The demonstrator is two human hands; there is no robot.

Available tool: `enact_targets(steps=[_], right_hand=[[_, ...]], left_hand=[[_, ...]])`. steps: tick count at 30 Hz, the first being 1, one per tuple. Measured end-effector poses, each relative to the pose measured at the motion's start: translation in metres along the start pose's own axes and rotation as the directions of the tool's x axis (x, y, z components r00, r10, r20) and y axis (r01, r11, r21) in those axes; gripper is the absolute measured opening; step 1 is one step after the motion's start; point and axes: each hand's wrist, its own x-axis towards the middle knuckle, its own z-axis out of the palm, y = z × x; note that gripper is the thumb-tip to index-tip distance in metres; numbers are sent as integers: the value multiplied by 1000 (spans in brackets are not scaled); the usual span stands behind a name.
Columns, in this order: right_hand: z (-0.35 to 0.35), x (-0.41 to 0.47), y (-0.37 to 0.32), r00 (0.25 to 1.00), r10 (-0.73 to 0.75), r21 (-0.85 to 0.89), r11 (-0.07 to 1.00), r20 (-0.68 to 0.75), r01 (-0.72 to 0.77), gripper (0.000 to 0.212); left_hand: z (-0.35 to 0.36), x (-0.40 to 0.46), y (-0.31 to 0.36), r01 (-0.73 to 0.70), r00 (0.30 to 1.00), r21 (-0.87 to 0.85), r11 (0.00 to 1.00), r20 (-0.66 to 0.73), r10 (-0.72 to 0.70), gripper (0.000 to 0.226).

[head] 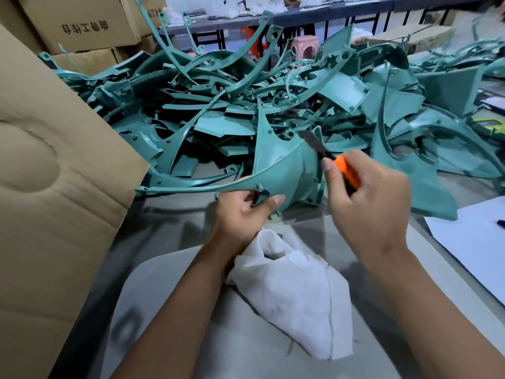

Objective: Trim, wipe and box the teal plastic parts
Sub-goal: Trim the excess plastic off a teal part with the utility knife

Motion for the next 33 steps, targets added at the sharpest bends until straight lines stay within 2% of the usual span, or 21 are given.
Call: enact_targets(steps=[2,4,8,10,15,19,21,23,25,26,29,33], right_hand=[[-3,3,5,996,77,-68,994,-39,-80,38],[-3,2,3,994,79,-82,993,-75,-85,37],[5,-7,-13,989,-145,43,988,-18,145,33],[7,-7,-14,987,-163,43,986,1,163,33],[0,3,9,996,65,-28,997,-64,-67,38],[-4,13,31,945,292,-23,954,-147,-298,47],[-5,15,35,957,245,76,969,-158,-235,43],[-4,13,31,983,138,236,966,-124,-106,33],[-1,12,27,997,46,322,946,-63,-24,25],[0,11,26,999,19,338,941,-25,-9,21],[3,11,25,997,-3,352,936,77,-25,14],[7,8,24,993,-16,327,945,117,-23,15]], left_hand=[[-1,1,1,6,1000,5,1000,-13,-6,19],[-1,1,1,17,1000,6,1000,-16,-17,17],[-3,-1,4,31,999,-39,999,17,-30,16],[-5,-2,4,43,999,-63,997,33,-41,17],[-10,-1,3,22,999,-85,996,49,-18,17],[-13,0,4,-55,998,-75,996,17,56,17],[-17,3,6,-76,997,-92,993,-5,75,9],[-23,7,9,-100,995,-143,985,6,102,19],[-27,9,14,-101,992,-216,971,48,114,34],[-28,9,17,-97,992,-255,962,54,114,37],[-32,6,21,-73,995,-337,939,39,92,24],[-37,7,21,-62,995,-396,916,42,85,27]])
